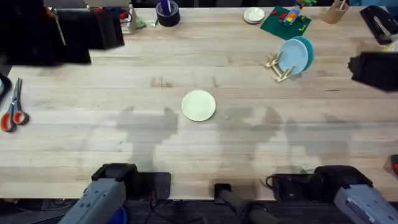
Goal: Pick up the plates from the table one by one and place each into a slot on the dish rack.
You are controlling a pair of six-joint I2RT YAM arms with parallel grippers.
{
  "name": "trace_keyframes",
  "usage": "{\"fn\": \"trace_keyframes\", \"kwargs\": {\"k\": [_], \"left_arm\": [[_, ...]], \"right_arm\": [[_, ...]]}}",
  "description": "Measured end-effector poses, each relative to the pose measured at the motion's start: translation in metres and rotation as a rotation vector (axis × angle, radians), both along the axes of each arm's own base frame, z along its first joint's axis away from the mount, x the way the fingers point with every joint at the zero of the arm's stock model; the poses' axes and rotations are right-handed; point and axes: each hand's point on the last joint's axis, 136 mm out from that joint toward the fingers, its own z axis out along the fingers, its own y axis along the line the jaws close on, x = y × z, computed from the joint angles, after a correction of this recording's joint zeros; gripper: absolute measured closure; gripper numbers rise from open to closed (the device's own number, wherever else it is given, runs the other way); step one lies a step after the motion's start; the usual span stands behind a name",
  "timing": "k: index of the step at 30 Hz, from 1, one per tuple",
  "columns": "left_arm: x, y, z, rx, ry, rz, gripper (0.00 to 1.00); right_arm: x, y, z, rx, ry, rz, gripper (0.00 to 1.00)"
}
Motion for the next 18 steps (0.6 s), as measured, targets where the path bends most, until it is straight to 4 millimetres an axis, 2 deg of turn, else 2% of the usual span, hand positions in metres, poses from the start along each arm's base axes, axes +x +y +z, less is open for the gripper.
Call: {"fn": "trace_keyframes", "kwargs": {"k": [4, 10, 18], "left_arm": [[0.010, -0.005, 0.005, -0.021, 0.084, -0.022, 0.007], [0.024, -0.011, 0.001, -0.047, 0.160, -0.044, 0.007], [0.020, -0.011, -0.005, -0.051, 0.199, -0.045, 0.007]], "right_arm": [[0.013, 0.000, -0.001, -0.001, 0.108, 0.000, 0.009], [0.028, 0.000, -0.013, -0.001, 0.257, 0.000, 0.009], [0.043, 0.000, -0.029, -0.002, 0.335, 0.000, 0.009]]}}
